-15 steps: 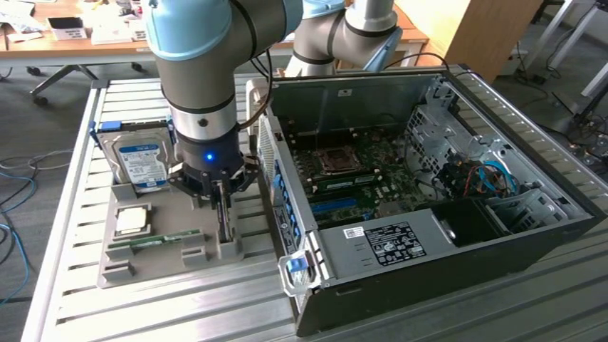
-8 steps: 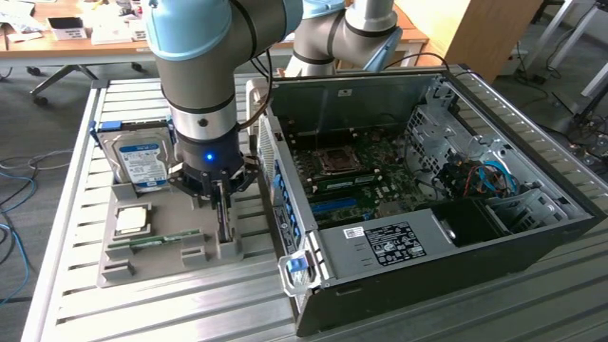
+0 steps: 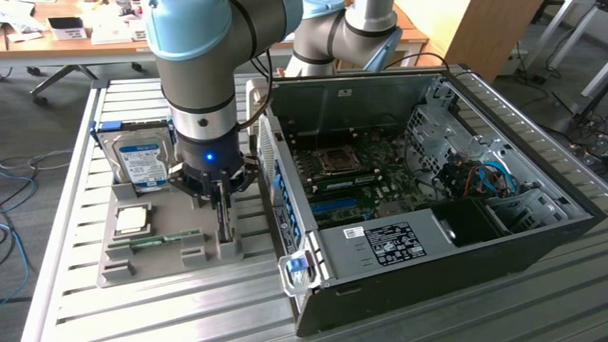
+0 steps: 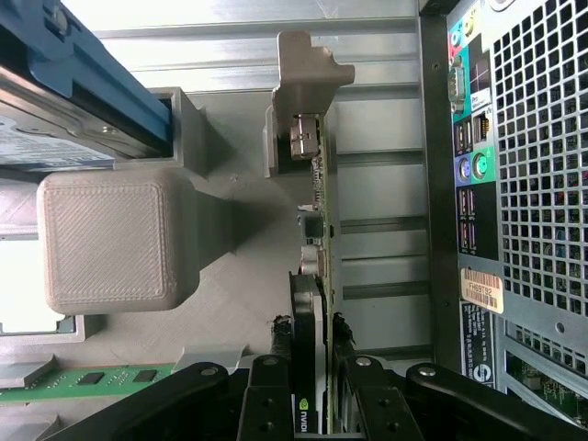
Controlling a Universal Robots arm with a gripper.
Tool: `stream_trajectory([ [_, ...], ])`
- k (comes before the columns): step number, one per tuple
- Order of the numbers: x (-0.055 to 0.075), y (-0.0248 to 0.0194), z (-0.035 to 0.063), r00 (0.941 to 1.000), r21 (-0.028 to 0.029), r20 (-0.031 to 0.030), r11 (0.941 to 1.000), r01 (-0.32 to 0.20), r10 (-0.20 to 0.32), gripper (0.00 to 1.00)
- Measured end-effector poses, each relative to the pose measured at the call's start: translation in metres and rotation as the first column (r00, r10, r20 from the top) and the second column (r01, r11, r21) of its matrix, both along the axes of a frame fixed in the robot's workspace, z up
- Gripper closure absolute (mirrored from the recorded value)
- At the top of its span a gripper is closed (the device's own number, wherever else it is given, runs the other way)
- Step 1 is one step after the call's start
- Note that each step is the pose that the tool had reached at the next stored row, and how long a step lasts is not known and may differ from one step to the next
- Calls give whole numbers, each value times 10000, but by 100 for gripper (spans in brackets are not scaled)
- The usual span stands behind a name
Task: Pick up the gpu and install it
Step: 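Pick up the gpu and move the gpu toward the slot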
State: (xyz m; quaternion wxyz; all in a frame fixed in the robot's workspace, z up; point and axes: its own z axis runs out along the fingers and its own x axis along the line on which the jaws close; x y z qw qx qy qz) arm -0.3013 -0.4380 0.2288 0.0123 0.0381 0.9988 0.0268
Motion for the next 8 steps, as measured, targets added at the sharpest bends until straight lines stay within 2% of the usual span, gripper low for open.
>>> stream_trajectory([
  [8,0,0,0,9994,9,0,9994,-333,333,73],
])
